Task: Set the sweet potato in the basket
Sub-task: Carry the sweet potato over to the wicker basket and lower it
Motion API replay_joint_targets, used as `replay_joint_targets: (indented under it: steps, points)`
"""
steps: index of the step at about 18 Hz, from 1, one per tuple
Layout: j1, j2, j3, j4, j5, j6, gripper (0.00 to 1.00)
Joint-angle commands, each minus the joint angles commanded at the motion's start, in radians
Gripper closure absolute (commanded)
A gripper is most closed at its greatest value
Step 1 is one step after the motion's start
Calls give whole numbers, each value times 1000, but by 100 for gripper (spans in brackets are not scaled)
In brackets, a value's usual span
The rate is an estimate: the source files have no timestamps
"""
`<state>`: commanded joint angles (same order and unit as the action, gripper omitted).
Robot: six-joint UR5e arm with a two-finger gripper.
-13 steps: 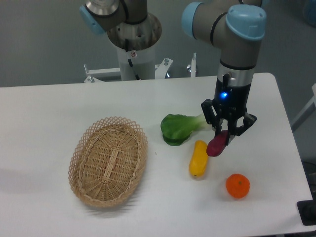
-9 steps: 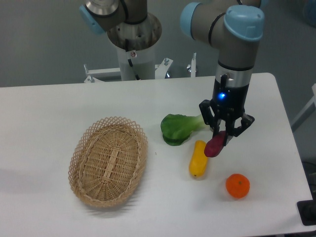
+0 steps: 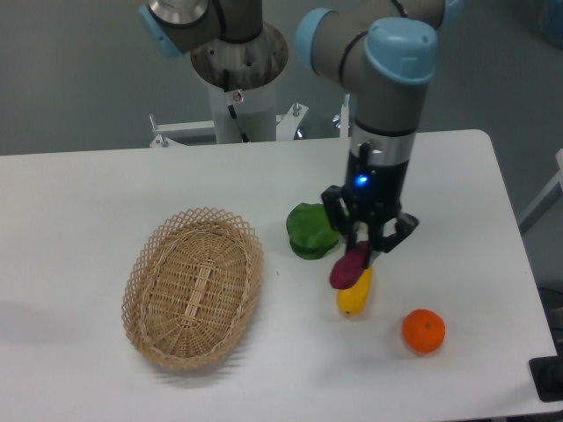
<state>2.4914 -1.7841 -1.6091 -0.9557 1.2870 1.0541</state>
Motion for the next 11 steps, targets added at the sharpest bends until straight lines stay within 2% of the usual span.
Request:
replay_joint_targets:
  steps: [5, 8, 11]
  points:
    - [-127, 3, -6, 8, 47, -150, 75]
    - [-236, -3, -35, 21, 158, -229, 75]
    - [-322, -17, -106, 90, 258, -301, 74]
